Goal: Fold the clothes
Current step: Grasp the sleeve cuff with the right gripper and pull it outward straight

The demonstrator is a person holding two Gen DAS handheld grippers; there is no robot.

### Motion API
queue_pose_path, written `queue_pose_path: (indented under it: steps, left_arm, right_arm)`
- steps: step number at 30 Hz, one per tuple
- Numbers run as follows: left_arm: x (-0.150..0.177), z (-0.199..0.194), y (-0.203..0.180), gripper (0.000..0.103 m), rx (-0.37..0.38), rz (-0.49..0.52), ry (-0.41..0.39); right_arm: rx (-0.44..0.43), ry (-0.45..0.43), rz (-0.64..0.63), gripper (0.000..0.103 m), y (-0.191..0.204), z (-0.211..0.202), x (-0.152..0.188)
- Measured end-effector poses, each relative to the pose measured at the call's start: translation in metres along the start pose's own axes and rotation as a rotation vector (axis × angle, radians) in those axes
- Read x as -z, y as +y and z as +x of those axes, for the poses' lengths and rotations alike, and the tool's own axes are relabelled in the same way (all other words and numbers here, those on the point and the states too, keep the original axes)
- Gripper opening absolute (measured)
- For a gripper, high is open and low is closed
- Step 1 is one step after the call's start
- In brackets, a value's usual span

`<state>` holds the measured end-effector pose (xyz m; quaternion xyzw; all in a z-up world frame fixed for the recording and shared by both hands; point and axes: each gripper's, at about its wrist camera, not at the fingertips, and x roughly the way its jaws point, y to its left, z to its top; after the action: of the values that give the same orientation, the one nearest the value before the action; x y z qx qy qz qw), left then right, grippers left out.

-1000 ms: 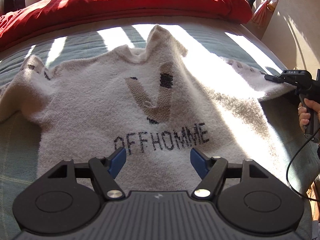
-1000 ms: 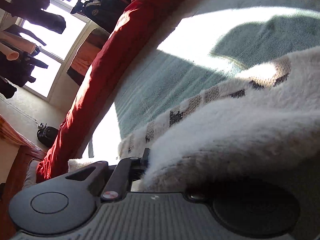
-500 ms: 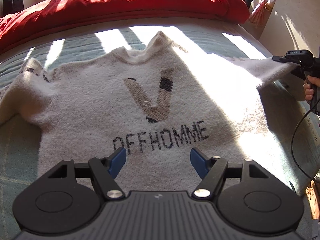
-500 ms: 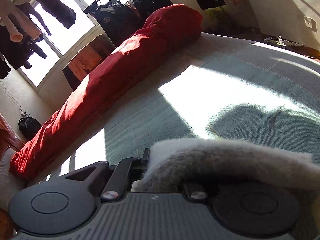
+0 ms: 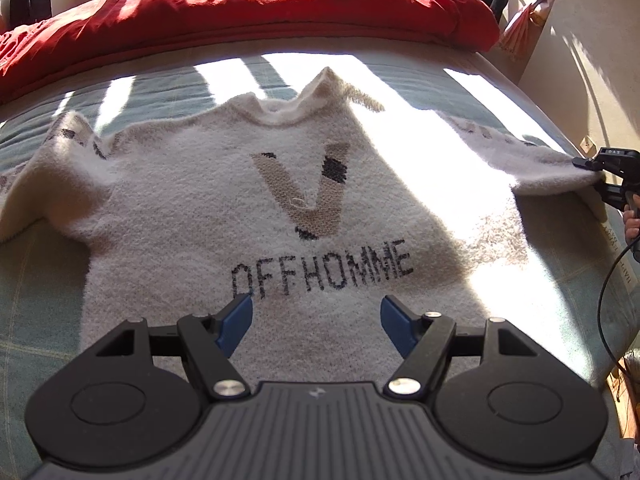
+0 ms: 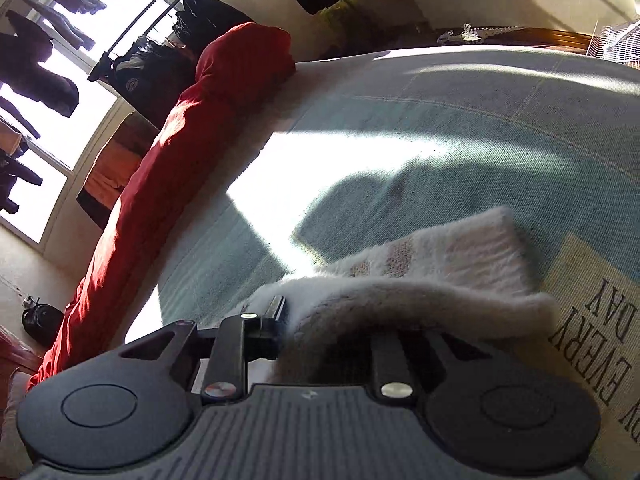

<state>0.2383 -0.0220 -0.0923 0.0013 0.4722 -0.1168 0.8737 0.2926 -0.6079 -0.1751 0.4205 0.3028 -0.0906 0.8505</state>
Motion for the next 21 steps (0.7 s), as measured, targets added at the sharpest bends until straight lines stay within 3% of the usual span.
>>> queue_pose_path:
  steps: [4,10,11,12,13,17,21]
  left_arm:
    - [0.0,-0.004,-0.004,0.071,-0.003,0.009,-0.005]
    - [-0.003,-0.005,-0.008,0.072,-0.018,0.017,-0.002]
    - [-0.003,-0.004,-0.009,0.072,-0.022,0.018,0.0]
    - [-0.002,-0.004,-0.011,0.072,-0.022,0.022,0.001]
    - [-0.002,-0.004,-0.012,0.072,-0.021,0.027,0.002]
    - [-0.002,-0.005,-0.018,0.072,-0.011,0.048,-0.002]
    - [-0.003,-0.005,-0.021,0.072,-0.009,0.06,-0.005]
  right_arm:
    - [-0.035,-0.002,0.143,0.033,-0.023,0.0,-0.004]
    - [-0.101,-0.06,0.341,0.033,-0.058,-0.006,-0.007]
    - [-0.09,-0.071,0.337,0.029,-0.058,-0.006,-0.01]
    - [-0.079,-0.081,0.32,0.018,-0.055,-0.006,-0.013]
    - [-0.069,-0.089,0.273,0.016,-0.048,-0.007,-0.017]
    - [-0.049,-0.157,0.037,0.016,-0.011,-0.021,-0.027]
    - [0.02,-0.173,-0.042,0.017,-0.008,-0.033,-0.031]
